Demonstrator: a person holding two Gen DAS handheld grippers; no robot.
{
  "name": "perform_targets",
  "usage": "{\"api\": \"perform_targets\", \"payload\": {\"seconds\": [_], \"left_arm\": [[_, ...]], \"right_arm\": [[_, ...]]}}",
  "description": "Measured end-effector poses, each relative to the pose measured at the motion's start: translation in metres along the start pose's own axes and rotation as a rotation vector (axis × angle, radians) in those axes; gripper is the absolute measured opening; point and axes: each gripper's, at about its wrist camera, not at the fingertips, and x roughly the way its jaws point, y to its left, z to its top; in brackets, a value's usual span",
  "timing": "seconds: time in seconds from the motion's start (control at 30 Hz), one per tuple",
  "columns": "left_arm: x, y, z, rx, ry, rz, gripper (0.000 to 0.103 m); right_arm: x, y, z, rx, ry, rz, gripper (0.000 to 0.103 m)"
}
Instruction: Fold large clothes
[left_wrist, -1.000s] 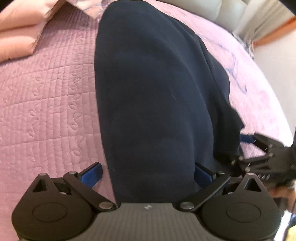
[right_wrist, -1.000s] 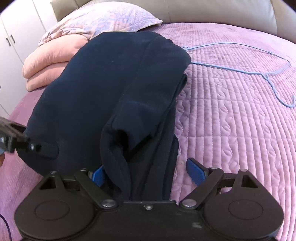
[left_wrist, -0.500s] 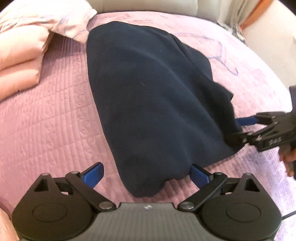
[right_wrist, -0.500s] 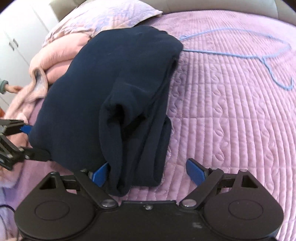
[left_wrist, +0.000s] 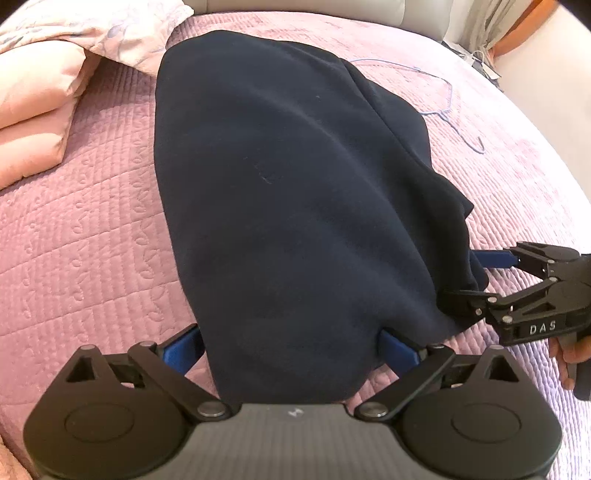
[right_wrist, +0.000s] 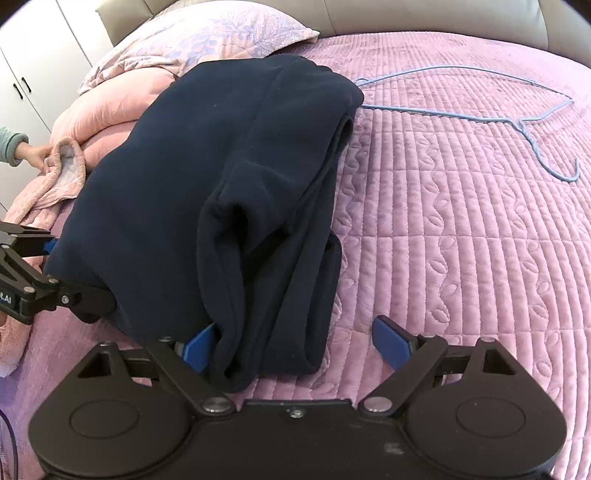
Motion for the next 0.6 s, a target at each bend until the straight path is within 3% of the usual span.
{"api": "perform_targets", "payload": {"seconds": [0.6], "left_arm": [[0.017,0.01,0.006,-0.086,0.046,-0.039,0.103]], "right_arm": [[0.004,0.008,0.004,-0.01,0.022,-0.041,0.103]]}}
